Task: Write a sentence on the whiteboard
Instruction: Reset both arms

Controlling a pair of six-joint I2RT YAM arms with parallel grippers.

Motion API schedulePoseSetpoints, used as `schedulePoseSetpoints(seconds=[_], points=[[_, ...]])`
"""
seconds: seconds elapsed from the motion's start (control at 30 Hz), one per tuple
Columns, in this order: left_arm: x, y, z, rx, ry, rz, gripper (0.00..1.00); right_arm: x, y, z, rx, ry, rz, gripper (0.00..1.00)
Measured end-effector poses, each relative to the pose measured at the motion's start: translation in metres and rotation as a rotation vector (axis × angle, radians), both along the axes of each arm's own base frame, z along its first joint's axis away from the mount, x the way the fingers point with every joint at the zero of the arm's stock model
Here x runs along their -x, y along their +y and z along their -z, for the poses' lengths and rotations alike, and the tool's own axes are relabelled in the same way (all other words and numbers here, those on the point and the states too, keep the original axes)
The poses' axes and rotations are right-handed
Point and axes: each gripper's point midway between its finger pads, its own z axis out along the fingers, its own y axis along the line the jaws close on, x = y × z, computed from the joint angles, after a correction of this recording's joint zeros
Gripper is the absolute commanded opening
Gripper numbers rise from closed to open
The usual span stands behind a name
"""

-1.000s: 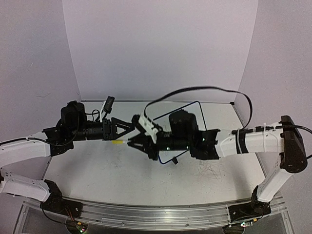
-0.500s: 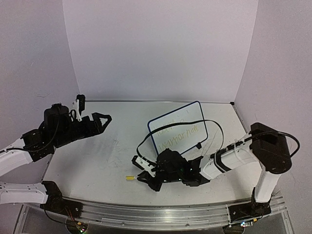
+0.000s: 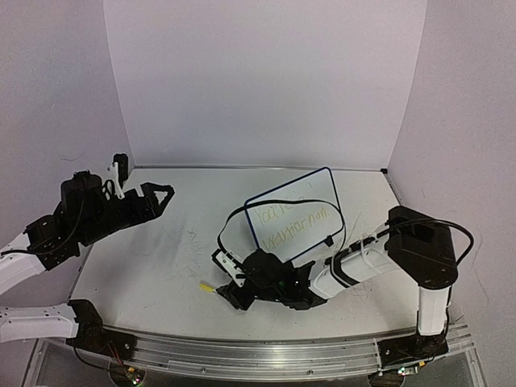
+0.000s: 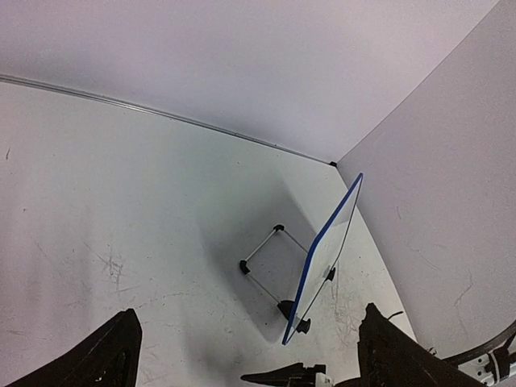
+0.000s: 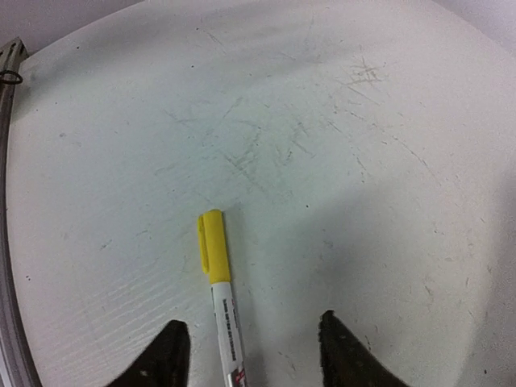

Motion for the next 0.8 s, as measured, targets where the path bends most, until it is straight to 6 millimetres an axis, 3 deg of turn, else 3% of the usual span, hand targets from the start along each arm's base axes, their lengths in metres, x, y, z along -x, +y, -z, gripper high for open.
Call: schedulePoseSetpoints(seconds=[0.07, 0.13, 0.23, 0.3, 0.43, 0.57, 0.67, 0.8], points=[[-0.001, 0.001, -0.008, -0.001, -0.015, -0.005, 0.98, -0.001, -0.013, -0.012, 0.008, -0.004, 0.032, 0.79], [-0.001, 0.002, -0.021, -0.001, -0.041, -0.006, 0.99, -0.002, -0.027, -0.044, -0.011, -0.025, 0.066, 0.86], [-0.003, 0.002, -0.046, -0.001, -0.089, -0.007, 0.99, -0.011, -0.047, -0.131, -0.143, -0.101, 0.129, 0.96], [-0.004, 0.003, -0.066, -0.004, -0.13, -0.009, 0.99, -0.019, -0.071, -0.193, -0.237, -0.161, 0.194, 0.98], [-0.001, 0.011, -0.124, 0.014, -0.249, -0.026, 0.99, -0.042, -0.138, -0.3, -0.389, -0.288, 0.391, 0.98], [0.009, 0.024, -0.187, 0.047, -0.384, -0.043, 0.99, -0.044, -0.209, -0.383, -0.49, -0.411, 0.567, 0.98], [0.017, 0.032, -0.216, 0.061, -0.454, -0.056, 1.0, -0.036, -0.253, -0.431, -0.563, -0.472, 0.654, 0.98], [0.022, 0.039, -0.23, 0.061, -0.495, -0.07, 0.99, -0.026, -0.295, -0.467, -0.631, -0.514, 0.727, 0.98]])
